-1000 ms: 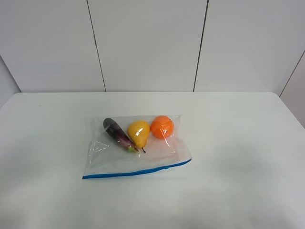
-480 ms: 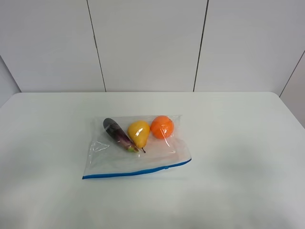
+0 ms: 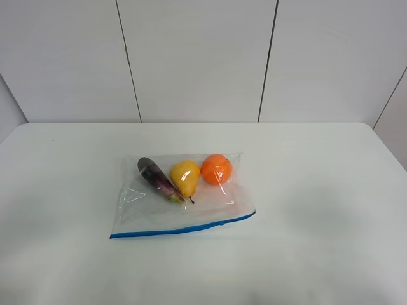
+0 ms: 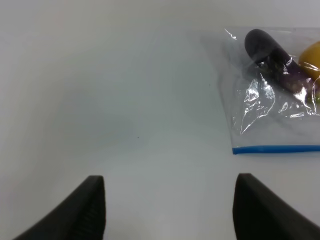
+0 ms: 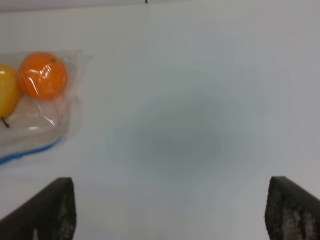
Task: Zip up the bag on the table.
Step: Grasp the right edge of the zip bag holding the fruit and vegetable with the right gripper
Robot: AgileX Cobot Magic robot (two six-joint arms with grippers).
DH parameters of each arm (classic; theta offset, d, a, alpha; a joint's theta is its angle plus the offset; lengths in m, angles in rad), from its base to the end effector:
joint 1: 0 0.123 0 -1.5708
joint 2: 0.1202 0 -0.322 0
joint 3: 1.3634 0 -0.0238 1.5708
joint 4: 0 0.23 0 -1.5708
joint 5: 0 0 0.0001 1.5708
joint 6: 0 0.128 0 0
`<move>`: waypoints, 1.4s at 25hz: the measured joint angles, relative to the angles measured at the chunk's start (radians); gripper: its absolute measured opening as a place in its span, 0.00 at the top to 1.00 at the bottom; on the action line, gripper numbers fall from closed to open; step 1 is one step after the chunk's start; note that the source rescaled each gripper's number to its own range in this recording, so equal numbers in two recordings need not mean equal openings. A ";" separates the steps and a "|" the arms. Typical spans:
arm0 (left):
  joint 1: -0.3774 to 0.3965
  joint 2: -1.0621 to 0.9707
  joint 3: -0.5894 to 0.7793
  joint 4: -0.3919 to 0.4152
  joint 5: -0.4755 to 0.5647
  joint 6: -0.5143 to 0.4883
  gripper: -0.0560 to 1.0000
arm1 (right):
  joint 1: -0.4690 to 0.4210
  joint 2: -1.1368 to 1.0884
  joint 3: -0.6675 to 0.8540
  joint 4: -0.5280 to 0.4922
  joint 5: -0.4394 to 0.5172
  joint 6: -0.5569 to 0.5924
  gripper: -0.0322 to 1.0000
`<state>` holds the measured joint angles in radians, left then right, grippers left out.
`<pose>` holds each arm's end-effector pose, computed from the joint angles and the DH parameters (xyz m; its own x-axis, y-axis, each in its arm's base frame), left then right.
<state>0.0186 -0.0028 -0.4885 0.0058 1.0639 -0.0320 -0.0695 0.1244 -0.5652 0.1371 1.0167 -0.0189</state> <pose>-0.0271 0.0001 0.2466 -0.4656 -0.0378 -0.8842 -0.0367 0.9991 -0.0235 -0.0122 0.0158 0.2781 -0.4658 0.0857 -0.8808 -0.0087 0.9948 0.1014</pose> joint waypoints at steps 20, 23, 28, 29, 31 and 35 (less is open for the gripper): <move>0.000 0.000 0.000 0.000 0.000 0.000 0.16 | 0.000 0.593 -0.034 0.231 -0.463 -0.179 0.06; 0.000 0.000 0.000 0.000 0.000 0.000 0.16 | 0.000 0.683 -0.034 0.252 -0.505 -0.206 0.06; 0.000 0.000 0.000 0.000 0.000 0.000 0.16 | 0.000 0.836 -0.034 0.309 -0.539 -0.259 0.06; 0.000 0.000 0.000 0.000 0.000 0.000 0.16 | 0.000 0.868 -0.034 0.331 -0.545 -0.276 0.06; 0.000 0.000 0.000 0.000 0.000 0.000 0.16 | 0.000 0.926 -0.034 0.390 -0.560 -0.318 0.06; 0.000 0.000 0.000 0.000 0.000 0.000 0.16 | 0.000 1.049 -0.034 0.548 -0.580 -0.443 0.06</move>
<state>0.0186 -0.0028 -0.4885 0.0058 1.0639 -0.0320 -0.0695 1.1737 -0.5997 0.6849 0.4367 -0.4617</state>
